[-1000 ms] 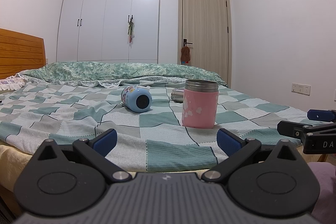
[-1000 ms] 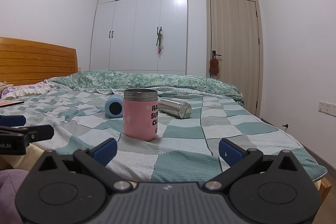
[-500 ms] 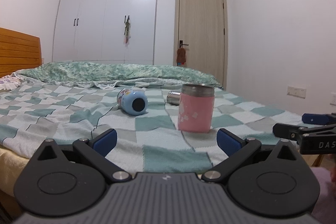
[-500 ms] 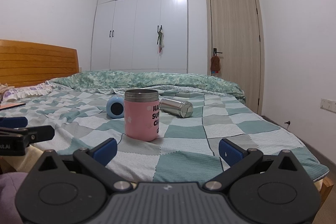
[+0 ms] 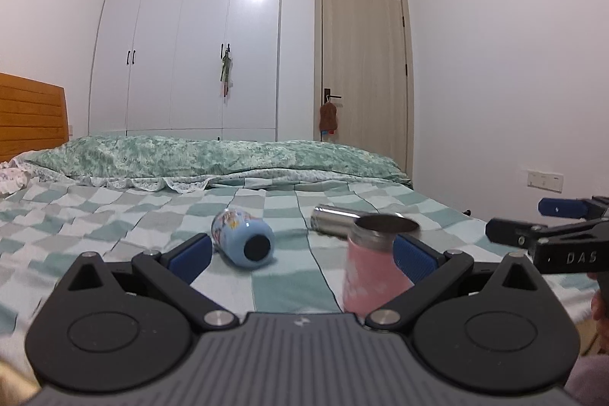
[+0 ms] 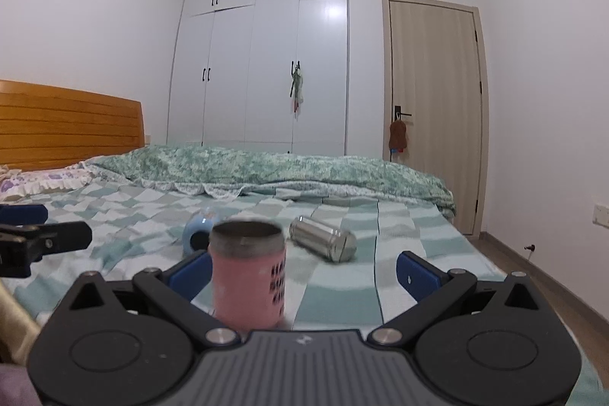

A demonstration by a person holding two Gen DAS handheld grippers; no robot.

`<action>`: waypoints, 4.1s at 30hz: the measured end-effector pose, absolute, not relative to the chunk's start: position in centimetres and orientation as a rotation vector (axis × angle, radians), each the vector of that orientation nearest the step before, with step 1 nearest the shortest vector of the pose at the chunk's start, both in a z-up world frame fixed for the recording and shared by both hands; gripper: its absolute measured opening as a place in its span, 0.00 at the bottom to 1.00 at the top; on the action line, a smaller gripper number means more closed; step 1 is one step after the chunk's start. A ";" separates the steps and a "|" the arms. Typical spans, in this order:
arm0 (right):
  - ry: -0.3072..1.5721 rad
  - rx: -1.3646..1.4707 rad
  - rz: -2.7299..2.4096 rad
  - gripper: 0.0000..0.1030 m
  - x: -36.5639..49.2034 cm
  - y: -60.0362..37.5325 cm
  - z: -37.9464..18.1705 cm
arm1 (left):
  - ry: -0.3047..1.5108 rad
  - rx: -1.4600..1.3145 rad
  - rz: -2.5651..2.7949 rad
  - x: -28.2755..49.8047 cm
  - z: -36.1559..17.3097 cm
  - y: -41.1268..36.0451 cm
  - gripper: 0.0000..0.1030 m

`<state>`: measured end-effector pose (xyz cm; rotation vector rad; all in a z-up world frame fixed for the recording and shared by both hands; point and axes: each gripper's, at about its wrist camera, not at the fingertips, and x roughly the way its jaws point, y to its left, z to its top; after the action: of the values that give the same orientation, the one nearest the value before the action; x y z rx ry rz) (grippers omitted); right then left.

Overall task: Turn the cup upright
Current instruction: 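Move the right tool toward the silver cup lying on its side, then close the right tool around the silver cup's body, then lift the silver cup with the right tool and turn its opening upward, then tilt the silver cup sideways with the right tool toward the left tool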

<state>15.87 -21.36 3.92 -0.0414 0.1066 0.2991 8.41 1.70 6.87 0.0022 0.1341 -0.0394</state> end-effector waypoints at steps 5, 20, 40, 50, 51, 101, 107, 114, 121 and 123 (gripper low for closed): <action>0.088 -0.046 0.296 1.00 20.7 -20.2 6.5 | 0.159 0.018 -0.034 13.2 8.7 2.6 1.00; 0.246 -0.158 0.328 1.00 41.4 -14.2 9.4 | 0.266 0.135 -0.086 29.6 10.1 3.9 1.00; 0.739 -0.440 0.360 0.85 63.8 -6.7 -1.4 | 0.405 0.112 -0.118 44.8 6.2 7.5 1.00; 0.769 -0.453 0.399 0.65 63.1 -6.4 -0.4 | 0.486 0.170 -0.193 44.7 5.0 6.3 1.00; 0.757 -0.440 0.403 0.65 62.5 -6.7 0.1 | 0.488 0.172 -0.208 44.5 5.0 6.2 1.00; 0.828 -0.011 0.417 0.60 26.4 -24.5 5.8 | 0.454 0.108 -0.212 11.6 9.5 -3.3 1.00; 0.829 0.051 0.387 0.62 30.8 -24.4 4.2 | 0.499 0.092 -0.199 12.9 7.7 -3.6 1.00; 0.687 0.073 0.394 0.88 29.8 -27.2 5.0 | 0.506 0.104 -0.214 14.2 7.6 -5.7 1.00; 0.594 0.068 0.352 0.96 27.8 -31.9 5.5 | 0.519 0.112 -0.258 15.7 7.9 -10.3 1.00; 0.580 0.052 0.341 0.97 27.3 -33.3 5.4 | 0.529 0.106 -0.272 16.2 8.0 -11.6 1.00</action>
<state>27.27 -33.31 5.41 0.0522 0.5800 0.3407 16.20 -11.62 7.98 0.1065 0.5290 -0.2720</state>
